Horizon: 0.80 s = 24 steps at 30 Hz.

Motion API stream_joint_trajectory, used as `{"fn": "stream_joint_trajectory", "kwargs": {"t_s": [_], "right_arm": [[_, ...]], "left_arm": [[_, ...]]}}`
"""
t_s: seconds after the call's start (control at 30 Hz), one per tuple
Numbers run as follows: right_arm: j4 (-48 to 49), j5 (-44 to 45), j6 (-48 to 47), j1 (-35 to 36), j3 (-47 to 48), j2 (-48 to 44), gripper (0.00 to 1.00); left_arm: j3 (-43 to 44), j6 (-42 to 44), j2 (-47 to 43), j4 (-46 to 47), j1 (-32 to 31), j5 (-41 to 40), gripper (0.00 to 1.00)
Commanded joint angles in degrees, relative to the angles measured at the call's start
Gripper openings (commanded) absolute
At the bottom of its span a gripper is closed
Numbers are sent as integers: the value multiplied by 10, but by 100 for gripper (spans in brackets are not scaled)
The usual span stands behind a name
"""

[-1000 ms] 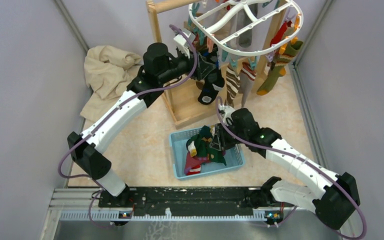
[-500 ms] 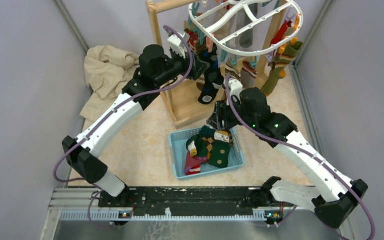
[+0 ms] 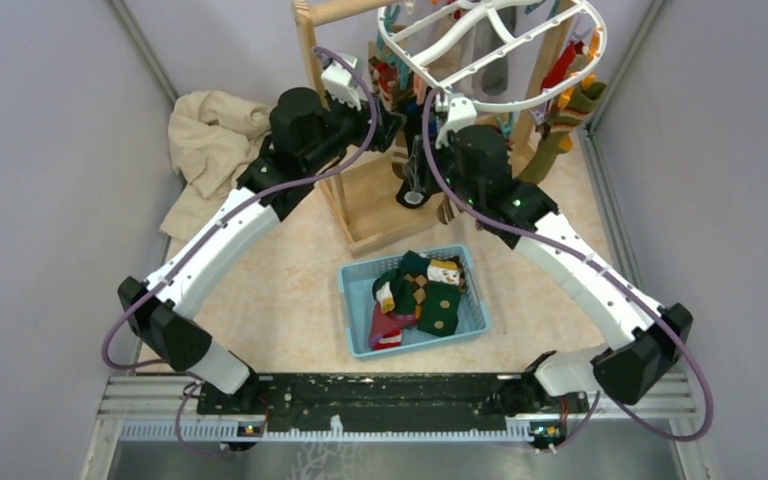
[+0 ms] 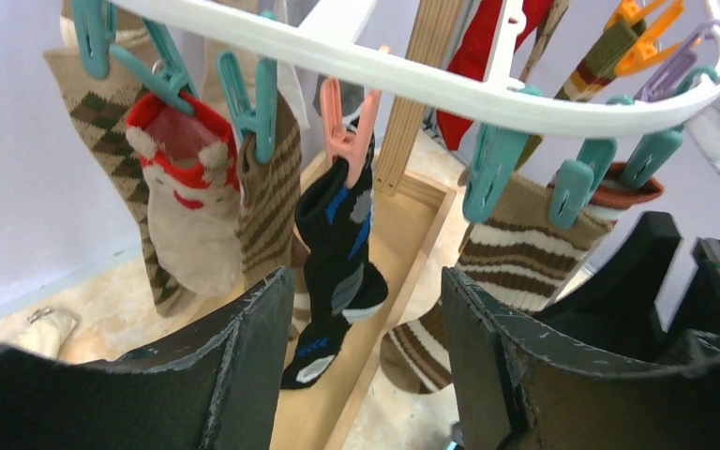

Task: Remove the socks clipped to the hanger
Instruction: Place the sock in the bin.

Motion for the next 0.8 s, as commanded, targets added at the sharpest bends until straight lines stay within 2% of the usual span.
{"fn": "stream_joint_trajectory", "kwargs": {"t_s": [0.0,0.13,0.27,0.5,0.67,0.77], "right_arm": [[63,10,-3,-34,98,43,48],[32,11,-3,-57,139,74,48],[23,13,3,-97,122,67,48],[29,-33,35,-183,86,39,47],[21,-46,31,-195,98,31,47],[13,-88,25,-195,105,25,44]], "left_arm": [[46,11,32,11,2,6,65],[90,30,75,22,3,21,65],[121,49,113,39,3,46,66],[151,59,148,49,2,54,68],[173,58,165,47,3,48,68],[174,61,162,48,3,37,68]]}}
